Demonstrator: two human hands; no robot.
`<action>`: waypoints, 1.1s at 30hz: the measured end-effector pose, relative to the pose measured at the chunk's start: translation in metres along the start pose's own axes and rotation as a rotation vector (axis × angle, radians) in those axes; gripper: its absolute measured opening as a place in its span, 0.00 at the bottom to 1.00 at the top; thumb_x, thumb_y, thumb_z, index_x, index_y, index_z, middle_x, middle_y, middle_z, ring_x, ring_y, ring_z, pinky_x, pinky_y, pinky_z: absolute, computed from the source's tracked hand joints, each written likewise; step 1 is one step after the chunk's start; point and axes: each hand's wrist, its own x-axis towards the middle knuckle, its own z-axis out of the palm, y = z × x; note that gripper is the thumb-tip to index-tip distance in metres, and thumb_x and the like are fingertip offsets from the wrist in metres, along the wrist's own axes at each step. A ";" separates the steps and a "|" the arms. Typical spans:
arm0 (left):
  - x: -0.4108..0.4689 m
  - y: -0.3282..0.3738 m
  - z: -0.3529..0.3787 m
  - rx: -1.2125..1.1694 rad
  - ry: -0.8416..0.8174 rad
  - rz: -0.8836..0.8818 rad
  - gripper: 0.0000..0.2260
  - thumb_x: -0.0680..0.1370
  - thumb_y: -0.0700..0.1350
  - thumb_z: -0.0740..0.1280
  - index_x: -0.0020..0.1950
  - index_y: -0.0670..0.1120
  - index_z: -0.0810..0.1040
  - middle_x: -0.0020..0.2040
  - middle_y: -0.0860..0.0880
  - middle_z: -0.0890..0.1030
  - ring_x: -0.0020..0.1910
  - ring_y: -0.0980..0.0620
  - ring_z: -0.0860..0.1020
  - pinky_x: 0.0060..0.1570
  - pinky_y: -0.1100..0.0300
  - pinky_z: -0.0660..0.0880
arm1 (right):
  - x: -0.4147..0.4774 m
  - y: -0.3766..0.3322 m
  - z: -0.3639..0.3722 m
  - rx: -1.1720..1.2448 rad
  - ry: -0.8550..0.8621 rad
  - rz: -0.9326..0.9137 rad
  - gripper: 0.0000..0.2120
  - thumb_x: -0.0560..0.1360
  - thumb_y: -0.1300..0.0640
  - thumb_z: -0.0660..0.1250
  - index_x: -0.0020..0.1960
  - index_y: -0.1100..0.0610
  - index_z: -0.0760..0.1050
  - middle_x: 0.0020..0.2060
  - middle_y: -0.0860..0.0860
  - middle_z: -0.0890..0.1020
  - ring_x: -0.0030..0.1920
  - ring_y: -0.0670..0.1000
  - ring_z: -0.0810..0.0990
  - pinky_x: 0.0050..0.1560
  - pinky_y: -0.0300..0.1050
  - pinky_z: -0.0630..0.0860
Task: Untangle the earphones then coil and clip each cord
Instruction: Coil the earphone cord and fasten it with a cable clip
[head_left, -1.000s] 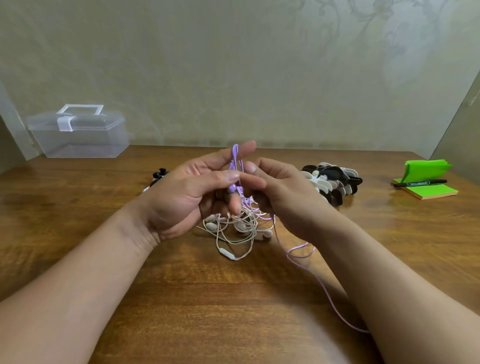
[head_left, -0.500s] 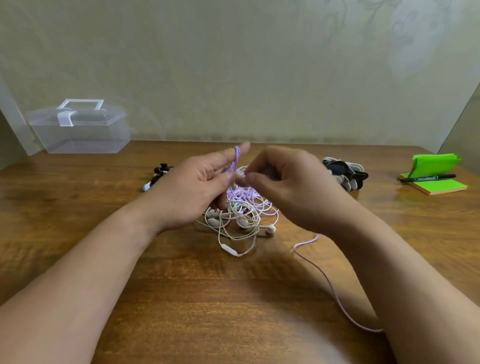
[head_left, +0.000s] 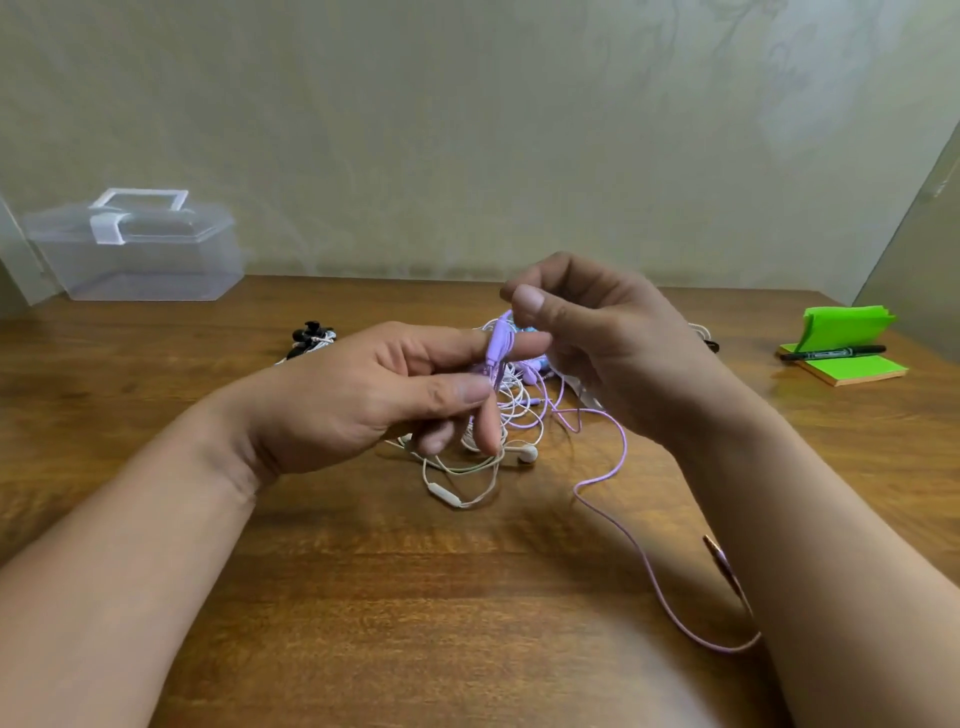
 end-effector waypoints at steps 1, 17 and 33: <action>0.001 -0.002 0.001 -0.040 0.009 0.018 0.20 0.83 0.43 0.64 0.75 0.51 0.75 0.47 0.42 0.83 0.35 0.52 0.71 0.38 0.66 0.71 | 0.001 0.005 0.001 0.017 -0.017 0.034 0.03 0.76 0.55 0.73 0.46 0.55 0.82 0.35 0.51 0.77 0.31 0.51 0.64 0.33 0.40 0.60; 0.011 -0.019 -0.009 0.452 0.531 -0.048 0.25 0.85 0.47 0.65 0.79 0.63 0.65 0.50 0.57 0.85 0.38 0.54 0.76 0.47 0.57 0.76 | -0.008 0.009 0.027 -0.683 -0.015 -0.037 0.12 0.83 0.51 0.68 0.44 0.56 0.82 0.30 0.50 0.77 0.31 0.45 0.70 0.32 0.42 0.66; 0.008 -0.006 0.005 0.407 0.281 -0.084 0.16 0.86 0.44 0.62 0.71 0.59 0.77 0.49 0.57 0.85 0.42 0.57 0.74 0.43 0.56 0.72 | -0.011 -0.008 0.012 -0.540 0.057 -0.140 0.09 0.79 0.53 0.74 0.43 0.55 0.83 0.36 0.61 0.82 0.34 0.50 0.72 0.34 0.47 0.66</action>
